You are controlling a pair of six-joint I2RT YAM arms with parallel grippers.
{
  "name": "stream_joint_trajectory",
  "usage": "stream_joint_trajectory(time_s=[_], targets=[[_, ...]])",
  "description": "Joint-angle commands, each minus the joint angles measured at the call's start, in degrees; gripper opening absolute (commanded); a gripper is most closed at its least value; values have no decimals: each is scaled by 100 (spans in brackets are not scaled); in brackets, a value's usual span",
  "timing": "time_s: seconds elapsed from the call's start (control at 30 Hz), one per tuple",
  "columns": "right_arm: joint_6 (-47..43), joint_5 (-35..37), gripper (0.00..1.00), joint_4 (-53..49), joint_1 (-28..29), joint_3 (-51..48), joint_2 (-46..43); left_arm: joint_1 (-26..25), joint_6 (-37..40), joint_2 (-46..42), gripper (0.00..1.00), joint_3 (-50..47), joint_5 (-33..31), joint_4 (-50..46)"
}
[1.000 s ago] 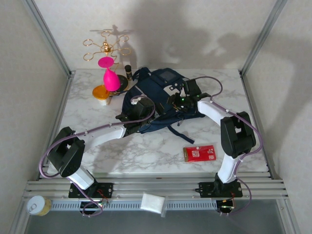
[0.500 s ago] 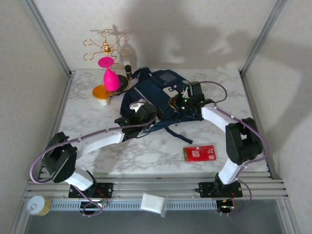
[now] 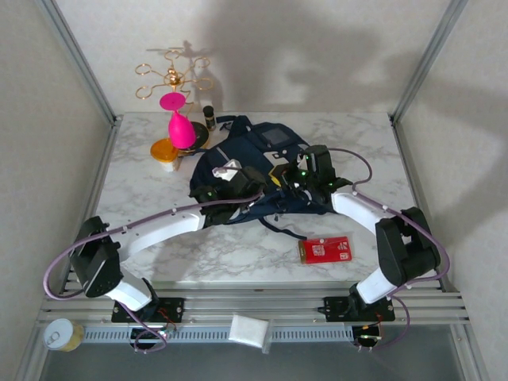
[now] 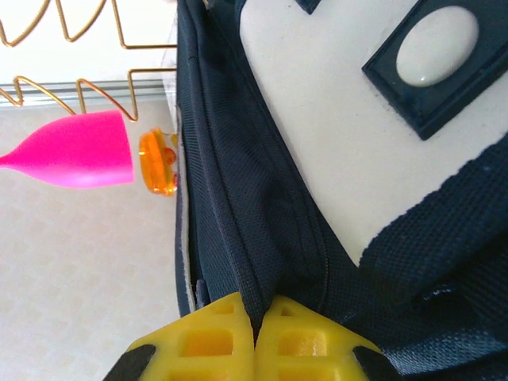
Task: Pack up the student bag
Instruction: Unzip the student bag at the center of the table.
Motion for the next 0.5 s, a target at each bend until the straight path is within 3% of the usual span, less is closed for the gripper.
stream_joint_trajectory(time_s=[0.0,0.23,0.47], targets=[[367,-336,0,918,159,-4,-343,-101,-444,216,45,243,-317,-660],[671,-243,0,1258,248,-232,-428,-292,-1231,687,39,596,-805,-1048],[806,-265,0,1458,361,-291,-377,-283,-1843,816,38,728,-1203,-1149]])
